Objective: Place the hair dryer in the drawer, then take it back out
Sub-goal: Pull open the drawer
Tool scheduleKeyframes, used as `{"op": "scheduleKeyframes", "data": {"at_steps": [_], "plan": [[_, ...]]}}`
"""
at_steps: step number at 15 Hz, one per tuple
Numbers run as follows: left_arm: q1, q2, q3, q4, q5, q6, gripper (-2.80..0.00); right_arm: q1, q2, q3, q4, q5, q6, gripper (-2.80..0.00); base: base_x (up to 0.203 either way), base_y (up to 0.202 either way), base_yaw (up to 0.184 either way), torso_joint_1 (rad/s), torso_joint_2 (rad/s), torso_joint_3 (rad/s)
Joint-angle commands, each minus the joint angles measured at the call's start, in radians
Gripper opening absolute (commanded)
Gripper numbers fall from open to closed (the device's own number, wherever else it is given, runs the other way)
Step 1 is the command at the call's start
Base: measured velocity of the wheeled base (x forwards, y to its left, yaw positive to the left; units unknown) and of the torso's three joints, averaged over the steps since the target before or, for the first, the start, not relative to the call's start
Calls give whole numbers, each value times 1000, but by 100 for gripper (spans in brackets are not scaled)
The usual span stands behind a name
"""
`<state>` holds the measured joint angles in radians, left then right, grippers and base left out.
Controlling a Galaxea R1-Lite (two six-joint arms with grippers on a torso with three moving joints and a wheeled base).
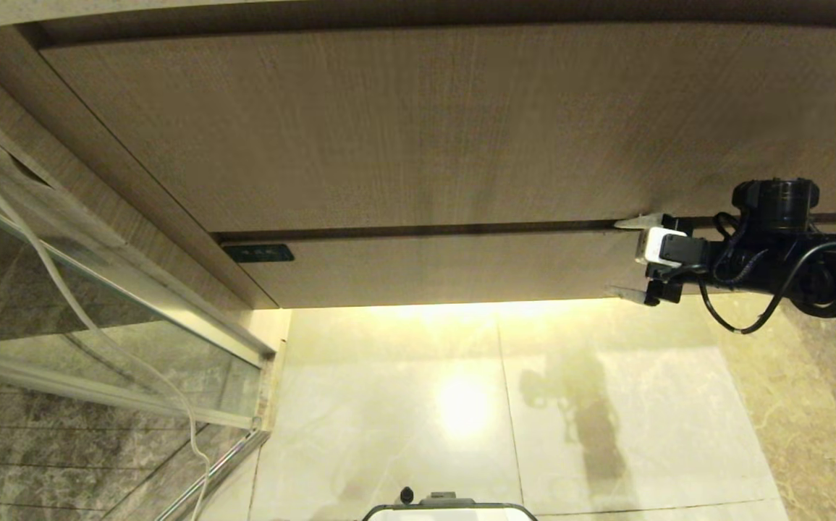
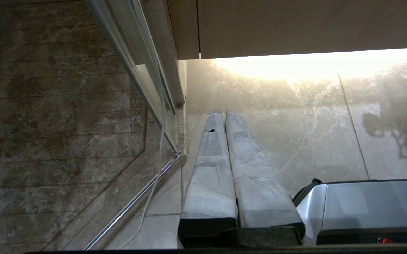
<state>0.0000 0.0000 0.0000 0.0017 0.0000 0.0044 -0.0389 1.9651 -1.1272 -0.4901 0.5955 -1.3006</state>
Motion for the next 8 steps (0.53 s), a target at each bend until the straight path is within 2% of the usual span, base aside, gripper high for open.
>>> {"op": "scheduleKeyframes", "data": {"at_steps": [1,8], "plan": [[0,0,0,0,0,0,-280,1,-3,-5,-16,3,-12,0,0,0,0,0,0,0],[0,0,1,0,0,0,-280,1,15,-40,9,-22,-9,0,0,0,0,0,0,0]]}}
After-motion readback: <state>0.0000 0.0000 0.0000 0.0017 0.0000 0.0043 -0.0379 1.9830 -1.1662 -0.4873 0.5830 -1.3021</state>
